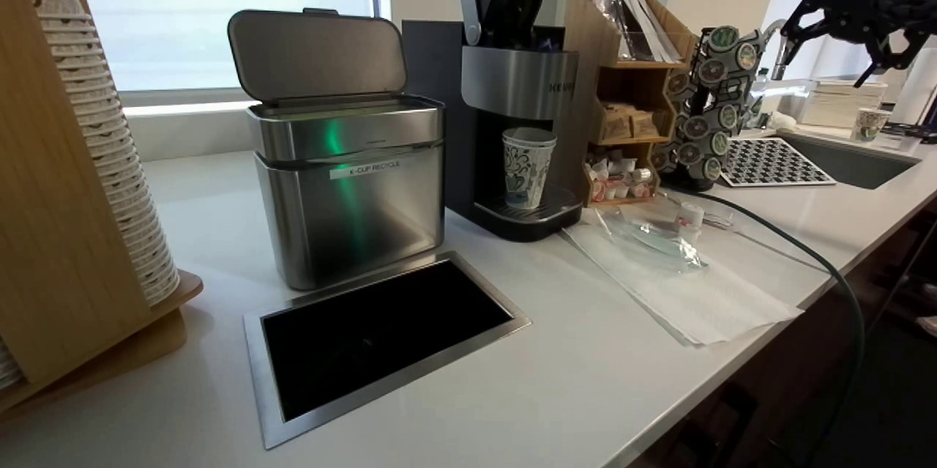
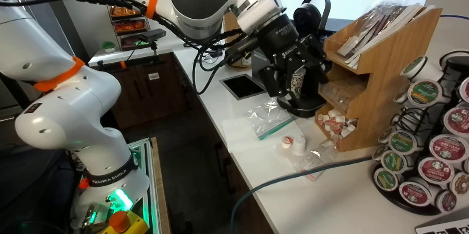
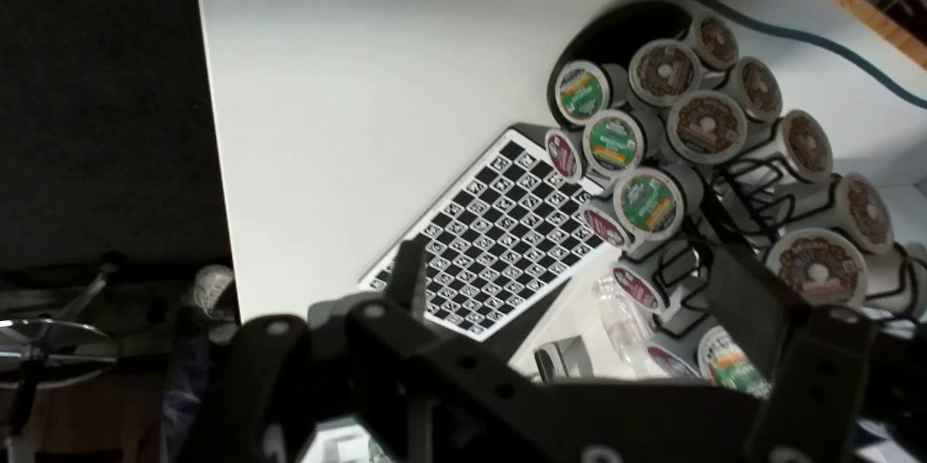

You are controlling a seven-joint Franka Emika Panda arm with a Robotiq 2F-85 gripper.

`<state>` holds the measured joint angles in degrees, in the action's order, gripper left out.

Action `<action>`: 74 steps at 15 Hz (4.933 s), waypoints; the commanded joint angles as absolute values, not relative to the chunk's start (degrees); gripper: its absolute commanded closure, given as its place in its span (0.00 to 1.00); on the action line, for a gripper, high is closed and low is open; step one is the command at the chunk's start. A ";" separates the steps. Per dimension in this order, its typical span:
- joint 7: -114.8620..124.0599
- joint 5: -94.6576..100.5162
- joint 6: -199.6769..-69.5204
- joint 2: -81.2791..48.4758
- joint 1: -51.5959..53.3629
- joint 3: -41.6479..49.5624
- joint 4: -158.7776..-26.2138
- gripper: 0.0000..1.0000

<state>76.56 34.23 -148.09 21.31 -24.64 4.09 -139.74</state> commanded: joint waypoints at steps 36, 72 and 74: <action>74.05 61.77 -166.04 3.57 -31.89 1.11 -120.87 0.00; 73.99 65.81 -165.38 -6.72 -30.29 -1.23 -110.97 1.00; 73.59 65.44 -165.68 -6.66 -30.31 -1.31 -111.17 0.98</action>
